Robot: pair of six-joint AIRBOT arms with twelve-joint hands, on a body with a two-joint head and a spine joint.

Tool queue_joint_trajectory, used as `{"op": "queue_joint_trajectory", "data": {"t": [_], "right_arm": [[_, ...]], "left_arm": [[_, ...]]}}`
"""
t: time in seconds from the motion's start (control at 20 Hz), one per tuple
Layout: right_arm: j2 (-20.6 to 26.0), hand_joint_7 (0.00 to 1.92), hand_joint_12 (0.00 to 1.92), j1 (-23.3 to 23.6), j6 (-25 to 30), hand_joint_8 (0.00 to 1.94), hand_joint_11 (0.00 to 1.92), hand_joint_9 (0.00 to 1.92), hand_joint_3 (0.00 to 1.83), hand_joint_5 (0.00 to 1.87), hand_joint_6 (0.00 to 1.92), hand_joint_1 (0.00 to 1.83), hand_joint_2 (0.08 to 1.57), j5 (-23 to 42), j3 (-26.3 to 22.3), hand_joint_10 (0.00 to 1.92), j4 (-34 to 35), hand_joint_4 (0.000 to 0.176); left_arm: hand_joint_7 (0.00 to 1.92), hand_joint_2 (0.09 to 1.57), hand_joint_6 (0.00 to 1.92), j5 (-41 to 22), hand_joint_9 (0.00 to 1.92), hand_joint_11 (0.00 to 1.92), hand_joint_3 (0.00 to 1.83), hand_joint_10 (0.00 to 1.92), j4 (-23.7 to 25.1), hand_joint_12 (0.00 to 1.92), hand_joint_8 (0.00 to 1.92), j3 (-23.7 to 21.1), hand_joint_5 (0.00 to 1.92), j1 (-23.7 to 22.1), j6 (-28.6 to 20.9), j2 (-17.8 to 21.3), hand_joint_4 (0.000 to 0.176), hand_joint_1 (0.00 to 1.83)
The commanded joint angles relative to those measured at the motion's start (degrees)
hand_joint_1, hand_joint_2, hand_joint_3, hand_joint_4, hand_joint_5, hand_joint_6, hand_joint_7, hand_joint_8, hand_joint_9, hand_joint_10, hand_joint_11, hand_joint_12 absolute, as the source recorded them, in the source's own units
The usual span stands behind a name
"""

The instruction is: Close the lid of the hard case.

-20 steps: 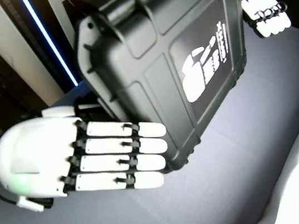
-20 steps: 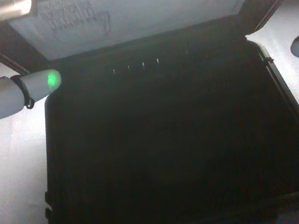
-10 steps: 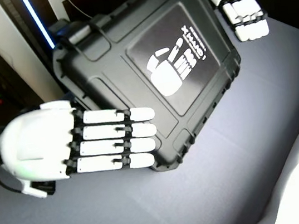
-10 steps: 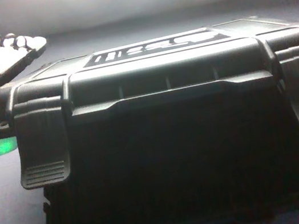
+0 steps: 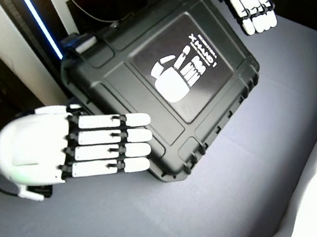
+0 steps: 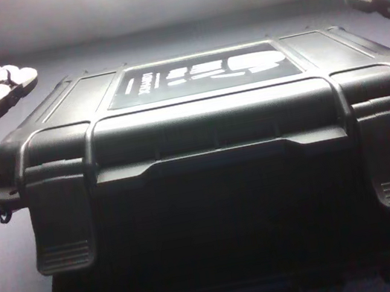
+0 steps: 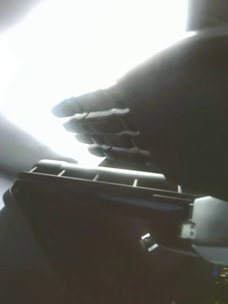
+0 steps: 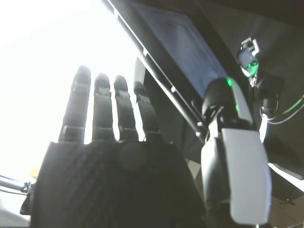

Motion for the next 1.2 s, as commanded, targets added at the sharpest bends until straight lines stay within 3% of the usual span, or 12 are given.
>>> {"op": "queue_joint_trajectory", "data": {"t": [0.0,0.25,0.35,0.5,0.7,0.95,1.0,1.15], "right_arm": [[0.4,0.06,0.08,0.1,0.4,0.00,0.08,0.05,0.00,0.05,0.00,0.38,1.18,7.6,0.0,0.01,2.3,0.000],[0.7,0.05,0.09,-1.2,0.7,0.00,0.08,0.05,0.00,0.05,0.00,0.34,1.18,7.6,-0.1,0.01,2.8,0.000],[1.2,0.04,0.09,-2.0,0.7,0.00,0.07,0.04,0.00,0.04,0.00,0.32,1.17,7.6,-0.6,0.00,3.1,0.000],[2.6,0.04,0.08,-4.5,0.8,0.00,0.03,0.02,0.00,0.03,0.00,0.35,1.16,7.6,-1.6,0.00,3.8,0.000],[4.4,0.02,0.06,-8.2,0.8,0.00,0.01,0.00,0.00,0.01,0.00,0.44,1.17,8.4,-2.7,0.00,6.3,0.000],[4.2,0.03,0.08,-8.2,-0.1,0.01,0.05,0.02,0.00,0.04,0.01,0.44,1.16,11.5,-1.8,0.01,7.6,0.000],[3.8,0.02,0.07,-8.2,-0.1,0.00,0.03,0.01,0.01,0.04,0.01,0.51,1.19,12.1,-1.4,0.00,7.6,0.000],[2.1,0.01,0.00,-6.6,-0.1,0.00,0.00,0.00,0.01,0.03,0.00,0.55,1.25,14.0,-0.5,0.00,7.7,0.000]], "left_arm": [[0.07,1.27,0.00,-9.1,0.09,0.00,0.00,0.00,-2.1,0.22,0.00,-0.2,0.01,0.2,-0.2,1.2,0.000,0.00],[0.07,1.27,0.00,-15.5,0.09,0.00,0.00,0.00,-6.7,0.33,0.00,-3.7,0.02,9.7,-0.2,4.4,0.000,0.01],[0.04,1.26,0.00,-18.3,0.07,0.00,0.00,0.00,-8.7,0.29,0.00,-4.5,0.01,13.1,-0.3,4.8,0.000,0.00],[0.04,1.28,0.00,-22.3,0.04,0.00,0.00,0.00,-11.0,0.03,0.00,-5.4,0.00,17.7,-1.3,5.1,0.000,0.00],[0.05,1.30,0.01,-26.0,0.06,0.07,0.01,0.01,-14.0,0.03,0.01,-6.0,0.03,21.3,-2.2,5.3,0.000,0.01],[0.04,1.25,0.00,-28.8,0.04,0.04,0.00,0.00,-14.9,0.02,0.00,-4.8,0.00,20.9,-3.0,3.5,0.000,0.02],[0.05,1.22,0.00,-29.6,0.06,0.04,0.00,0.01,-15.2,0.02,0.00,-4.4,0.01,20.2,-3.2,2.8,0.000,0.01],[0.12,1.20,0.00,-30.9,0.08,0.01,0.00,0.00,-15.0,0.15,0.01,-2.6,0.09,15.6,-3.7,-0.2,0.000,0.00]]}}
